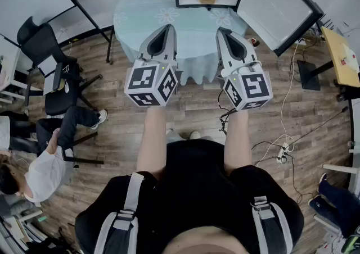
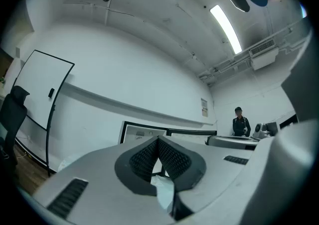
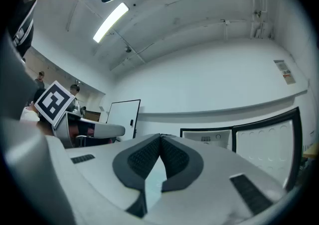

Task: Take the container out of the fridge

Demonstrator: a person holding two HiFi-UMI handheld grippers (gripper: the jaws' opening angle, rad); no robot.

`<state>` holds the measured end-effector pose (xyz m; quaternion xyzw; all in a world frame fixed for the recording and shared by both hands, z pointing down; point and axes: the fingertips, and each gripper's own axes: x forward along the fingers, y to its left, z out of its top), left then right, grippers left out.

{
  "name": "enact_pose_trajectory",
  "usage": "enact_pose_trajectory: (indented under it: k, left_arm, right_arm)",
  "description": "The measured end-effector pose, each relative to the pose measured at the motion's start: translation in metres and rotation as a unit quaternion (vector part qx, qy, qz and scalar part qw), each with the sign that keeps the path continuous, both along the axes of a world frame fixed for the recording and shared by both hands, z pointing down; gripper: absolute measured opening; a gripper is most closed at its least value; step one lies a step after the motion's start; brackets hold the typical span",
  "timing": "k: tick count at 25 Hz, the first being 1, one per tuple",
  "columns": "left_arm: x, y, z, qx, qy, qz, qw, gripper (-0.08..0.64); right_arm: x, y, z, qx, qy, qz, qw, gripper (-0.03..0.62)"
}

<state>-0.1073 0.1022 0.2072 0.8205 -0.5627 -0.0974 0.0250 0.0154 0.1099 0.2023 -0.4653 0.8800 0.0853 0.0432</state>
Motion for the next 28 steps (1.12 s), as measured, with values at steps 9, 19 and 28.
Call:
enact_pose_trajectory:
  k: [9, 19, 28]
  left_arm:
    - [0.027, 0.003, -0.001, -0.004, -0.012, 0.012, 0.9998, 0.003]
    - [0.072, 0.002, 0.001, 0.000, -0.069, 0.037, 0.9970, 0.003]
    - [0.066, -0.012, 0.018, -0.025, -0.083, 0.032, 0.9957, 0.003]
  right_arm:
    - [0.022, 0.004, -0.007, 0.009, -0.006, 0.016, 1.000, 0.003]
    - [0.076, -0.007, -0.002, -0.013, -0.034, 0.064, 0.997, 0.005]
    - [0.071, -0.022, 0.025, -0.060, -0.023, 0.048, 0.997, 0.005]
